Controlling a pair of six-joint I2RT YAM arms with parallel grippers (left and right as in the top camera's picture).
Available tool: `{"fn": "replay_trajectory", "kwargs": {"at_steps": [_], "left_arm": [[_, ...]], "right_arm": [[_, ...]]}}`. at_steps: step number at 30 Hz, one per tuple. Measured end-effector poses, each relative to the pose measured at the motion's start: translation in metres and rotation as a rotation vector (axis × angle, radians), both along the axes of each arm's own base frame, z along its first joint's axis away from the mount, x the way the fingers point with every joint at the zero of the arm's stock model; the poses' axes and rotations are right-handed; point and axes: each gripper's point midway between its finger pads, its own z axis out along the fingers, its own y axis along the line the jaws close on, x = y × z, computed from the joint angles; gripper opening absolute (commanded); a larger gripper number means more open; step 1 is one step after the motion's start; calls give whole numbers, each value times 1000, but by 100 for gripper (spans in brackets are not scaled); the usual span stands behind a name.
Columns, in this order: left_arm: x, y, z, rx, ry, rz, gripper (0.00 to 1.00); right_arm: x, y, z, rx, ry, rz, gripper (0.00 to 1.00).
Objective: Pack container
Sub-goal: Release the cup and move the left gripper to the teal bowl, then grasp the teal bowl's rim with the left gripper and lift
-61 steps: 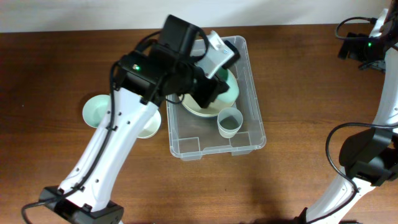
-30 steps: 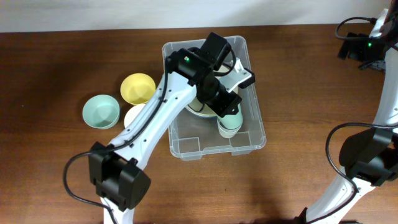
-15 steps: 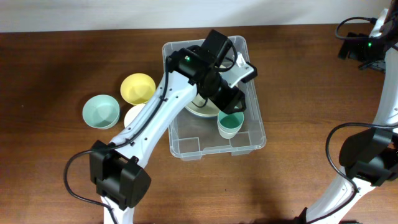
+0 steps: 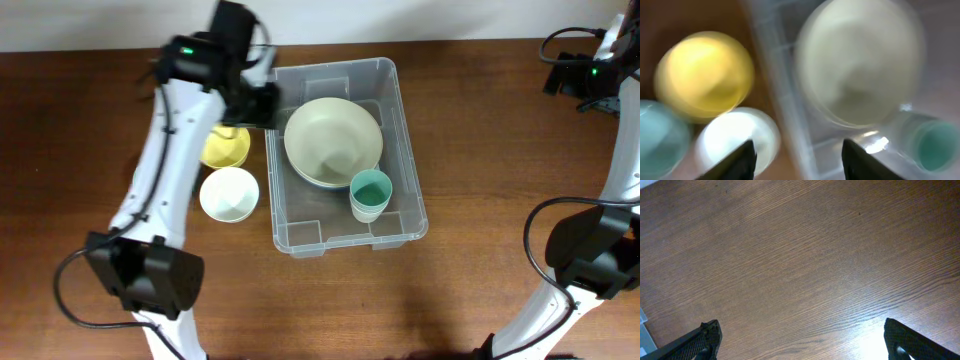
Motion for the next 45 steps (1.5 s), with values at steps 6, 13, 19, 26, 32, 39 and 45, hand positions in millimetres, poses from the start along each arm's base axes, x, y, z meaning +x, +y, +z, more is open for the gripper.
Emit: {"fn": "replay_trajectory", "kwargs": {"at_steps": [6,13,19,26,32,39,45], "left_arm": [[-23,99,-8,159,139,355,94],[-26,176,-6,135,144,783,94],[-24,201,-5,97,120,983,92],[-38,226,-18,106,170,1093,91],[-55,242,-57,136,269,1082,90],[-51,231,-101,84,310,904,89],[-67,221,-142,76,377,834,84]], "right_arm": [[0,0,0,0,0,0,99],[0,0,0,0,0,0,99],[0,0,0,0,0,0,99],[0,0,0,0,0,0,99],[0,0,0,0,0,0,99],[0,0,0,0,0,0,99],[0,0,0,0,1,0,99]]}}
